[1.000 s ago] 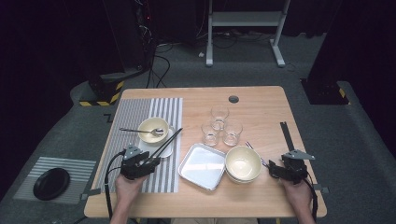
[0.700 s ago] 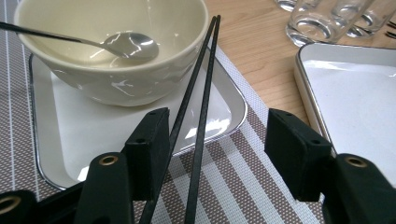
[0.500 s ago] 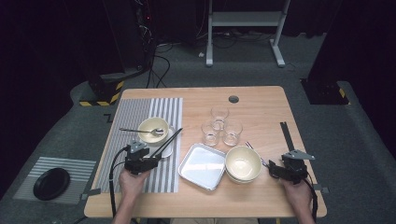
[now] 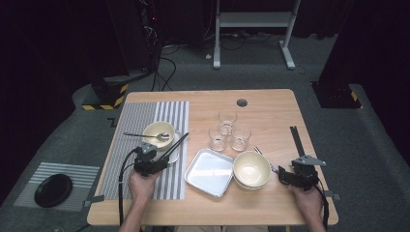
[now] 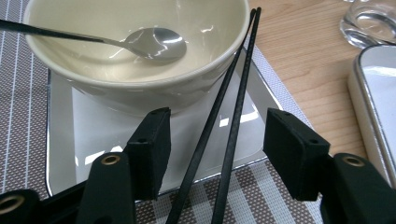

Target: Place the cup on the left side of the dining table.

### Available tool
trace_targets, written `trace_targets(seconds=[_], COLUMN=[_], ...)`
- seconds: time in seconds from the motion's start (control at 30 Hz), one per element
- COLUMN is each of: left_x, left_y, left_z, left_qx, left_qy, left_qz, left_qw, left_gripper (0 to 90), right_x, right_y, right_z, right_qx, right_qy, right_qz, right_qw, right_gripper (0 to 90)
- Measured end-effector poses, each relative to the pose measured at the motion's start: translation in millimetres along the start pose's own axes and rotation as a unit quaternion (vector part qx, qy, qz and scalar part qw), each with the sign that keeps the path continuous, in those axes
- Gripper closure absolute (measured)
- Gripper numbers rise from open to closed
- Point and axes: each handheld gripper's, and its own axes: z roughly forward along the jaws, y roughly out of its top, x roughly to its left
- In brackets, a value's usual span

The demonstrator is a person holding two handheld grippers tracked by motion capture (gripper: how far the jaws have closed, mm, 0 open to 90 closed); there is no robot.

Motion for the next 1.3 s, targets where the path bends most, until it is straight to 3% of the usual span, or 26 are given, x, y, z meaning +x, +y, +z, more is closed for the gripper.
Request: trace_targets(seconds=[0.2, 0.23, 0.27, 0.3, 0.33, 0.37, 0.4, 0.43, 0.47, 0.57, 0.6, 0.63, 0.67, 0.97, 1.0, 1.03, 1.07, 1.13, 1.17, 1.2, 1.23, 1.3], left_x=[0.0, -2.9, -0.6, -0.5, -3.3, 0.4, 0.2, -3.1, -0.2, -1.9, 1.0, -2.4, 0.9, 2.5, 0.0, -0.6, 2.3, 2.4, -0.2, 0.4, 3.6, 3.6], left_y=[0.1, -0.9, -0.8, -1.1, -1.7, -1.2, -1.5, -2.1, -1.9, -2.4, -2.1, -2.8, -2.8, -3.7, -4.4, -4.9, -5.0, -5.7, -6.5, -6.6, -6.5, -6.4], left_z=[4.9, 7.4, 6.5, 6.8, 8.8, 7.5, 8.1, 9.9, 8.7, 11.1, 10.0, 12.1, 10.8, 12.4, 13.5, 13.7, 12.5, 13.1, 14.2, 14.0, 12.5, 12.5], left_qx=[0.004, -0.006, 0.004, 0.007, -0.003, 0.009, 0.009, -0.002, 0.011, 0.003, 0.016, 0.005, 0.019, 0.024, 0.016, 0.015, 0.026, 0.026, 0.017, 0.018, 0.030, 0.028], left_qy=[0.007, 0.005, 0.008, 0.009, 0.007, 0.009, 0.010, 0.007, 0.010, 0.011, 0.014, 0.012, 0.013, 0.010, 0.009, 0.010, 0.013, 0.011, 0.010, 0.012, 0.016, 0.016], left_qz=[0.001, -0.016, -0.001, -0.004, -0.027, -0.001, -0.003, -0.025, -0.006, -0.018, -0.002, -0.030, -0.010, -0.010, -0.029, -0.034, -0.012, -0.012, -0.034, -0.031, -0.012, -0.013], left_qw=[1.0000, 0.9998, 1.0000, 0.9999, 0.9996, 0.9999, 0.9999, 0.9997, 0.9999, 0.9998, 0.9998, 0.9995, 0.9997, 0.9996, 0.9994, 0.9993, 0.9995, 0.9995, 0.9992, 0.9993, 0.9994, 0.9994], left_gripper=[45.4, 45.7, 46.4, 46.8, 47.7, 48.6, 49.0, 49.9, 50.3, 52.8, 54.1, 55.6, 56.5, 65.2, 66.3, 67.0, 67.8, 68.6, 69.3, 69.8, 70.3, 71.1], right_x=[0.0, 0.1, 0.1, 0.1, 0.0, 0.0, 0.1, 0.1, 0.0, 0.0, 0.0, 0.1, 0.3, 0.0, 0.0, 0.1, 0.1, 0.1, 0.1, 0.1, 0.6, 0.6], right_y=[0.0, 0.0, 0.0, 0.0, 0.0, 0.0, 0.0, 0.0, 0.0, 0.0, 0.0, 0.0, -0.1, 0.0, 0.0, 0.0, 0.0, -0.1, -0.1, -0.1, -0.1, -0.2], right_z=[0.0, 0.0, 0.0, -0.1, -0.1, -0.1, -0.1, -0.1, -0.1, -0.1, -0.1, -0.1, -0.1, -0.1, -0.1, -0.1, -0.1, -0.1, -0.1, -0.1, -0.4, -0.2], right_qx=[0.000, 0.000, 0.000, 0.000, 0.000, 0.000, 0.000, 0.000, 0.000, 0.000, 0.000, 0.000, 0.001, 0.000, 0.000, 0.000, 0.000, 0.000, 0.000, 0.000, 0.002, 0.001], right_qy=[0.000, 0.000, 0.000, 0.000, 0.000, 0.000, 0.000, 0.000, 0.000, 0.000, 0.000, 0.000, 0.000, 0.000, 0.000, 0.000, 0.000, 0.000, 0.000, 0.001, 0.000, 0.000], right_qz=[0.000, 0.000, 0.000, 0.001, 0.000, 0.000, 0.001, 0.001, 0.000, 0.000, 0.001, 0.001, 0.002, 0.000, 0.000, 0.001, 0.001, 0.000, 0.000, 0.001, 0.004, 0.003], right_qw=[1.0000, 1.0000, 1.0000, 1.0000, 1.0000, 1.0000, 1.0000, 1.0000, 1.0000, 1.0000, 1.0000, 1.0000, 1.0000, 1.0000, 1.0000, 1.0000, 1.0000, 1.0000, 1.0000, 1.0000, 1.0000, 1.0000], right_gripper=[38.7, 38.7, 38.7, 38.7, 38.7, 38.7, 38.7, 38.7, 38.7, 38.7, 38.7, 38.7, 38.7, 38.7, 38.7, 38.6, 38.6, 38.6, 38.6, 38.5, 38.5, 38.5])
